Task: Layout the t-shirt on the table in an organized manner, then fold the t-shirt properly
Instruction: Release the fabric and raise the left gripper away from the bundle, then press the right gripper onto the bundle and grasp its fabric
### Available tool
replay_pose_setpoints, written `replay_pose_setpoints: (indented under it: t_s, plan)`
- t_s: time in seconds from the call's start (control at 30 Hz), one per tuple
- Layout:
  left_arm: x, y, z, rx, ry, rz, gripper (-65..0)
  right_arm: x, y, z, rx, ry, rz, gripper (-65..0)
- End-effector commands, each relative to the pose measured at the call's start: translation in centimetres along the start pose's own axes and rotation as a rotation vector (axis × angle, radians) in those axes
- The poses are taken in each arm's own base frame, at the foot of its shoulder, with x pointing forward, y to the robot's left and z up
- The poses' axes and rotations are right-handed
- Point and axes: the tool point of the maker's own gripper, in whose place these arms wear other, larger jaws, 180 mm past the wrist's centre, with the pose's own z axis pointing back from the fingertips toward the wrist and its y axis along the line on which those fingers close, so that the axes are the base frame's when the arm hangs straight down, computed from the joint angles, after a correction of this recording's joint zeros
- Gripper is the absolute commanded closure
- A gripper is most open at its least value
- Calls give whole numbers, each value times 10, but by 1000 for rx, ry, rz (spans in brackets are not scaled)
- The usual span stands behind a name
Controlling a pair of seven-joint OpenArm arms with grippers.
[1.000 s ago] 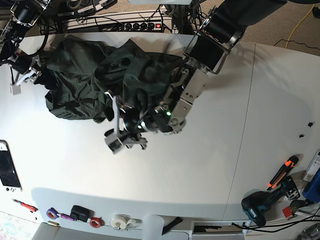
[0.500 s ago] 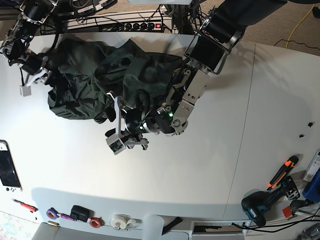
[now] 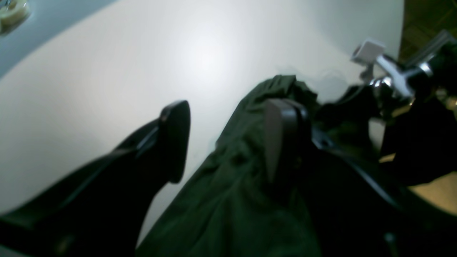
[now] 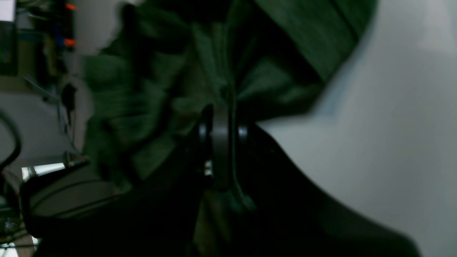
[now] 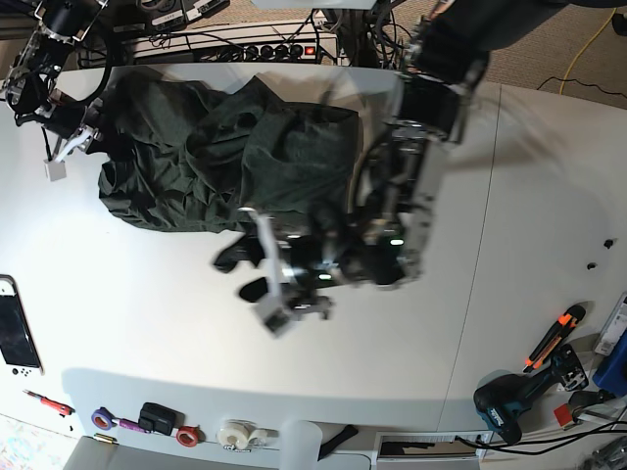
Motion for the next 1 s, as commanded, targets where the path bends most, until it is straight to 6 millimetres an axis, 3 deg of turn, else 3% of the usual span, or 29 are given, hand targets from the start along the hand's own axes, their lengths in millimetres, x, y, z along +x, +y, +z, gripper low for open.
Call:
replay_pose_setpoints:
  t_s: [0.0,0.13,0.3,0.43,0.57,0.77,0.97]
  plan:
    - [8,9,10,12,-33,-2,-339,29,15,8,36,-73,64,0]
    - [-32,41,40,72,20,45,-339,50,52,10,108,-134,170,0]
    - [-78,73,84,147,72,119,-339,53,113,1,190,-192,323,0]
    - [-100,85,112,181,72,175,-339,37,158,-8,258,-239,380,0]
    - [-116,94,136,209,64,216,-339,4,193,-27,297,-197,407,0]
    - [-127,96,158,216,40,287,-339,-47,214,-75,283,-16,450,0]
    - [-134,91,171,193,9,320,-339,-50,231,-113,210,-23,553,0]
